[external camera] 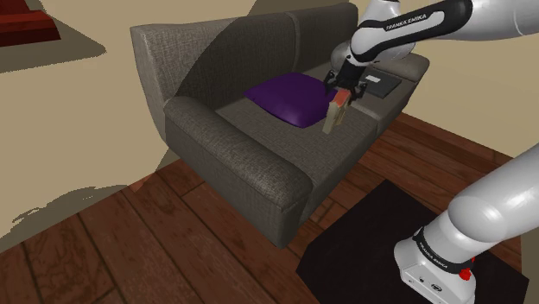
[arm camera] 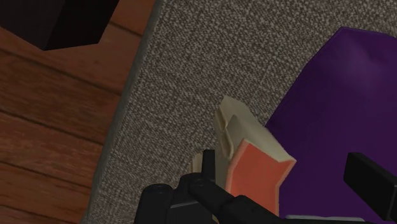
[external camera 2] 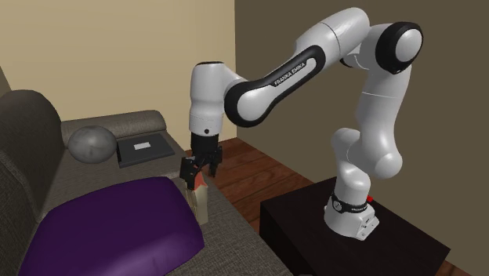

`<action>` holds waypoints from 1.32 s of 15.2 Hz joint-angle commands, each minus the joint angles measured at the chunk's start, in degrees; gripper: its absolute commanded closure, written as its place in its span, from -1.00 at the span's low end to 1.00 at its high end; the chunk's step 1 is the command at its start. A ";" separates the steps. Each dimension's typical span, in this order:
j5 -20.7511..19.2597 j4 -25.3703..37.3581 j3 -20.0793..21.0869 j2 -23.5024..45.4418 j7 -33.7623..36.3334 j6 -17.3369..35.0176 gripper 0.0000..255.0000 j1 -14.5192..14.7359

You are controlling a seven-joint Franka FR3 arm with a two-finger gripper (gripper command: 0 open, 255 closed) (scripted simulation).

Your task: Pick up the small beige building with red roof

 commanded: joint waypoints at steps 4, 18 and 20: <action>0.03 -0.97 -0.12 2.59 1.45 3.60 -1.00 -0.24; 0.13 -2.35 -0.17 3.90 1.21 6.28 1.00 -0.27; 0.09 -2.01 -0.11 3.52 1.37 5.57 1.00 -0.23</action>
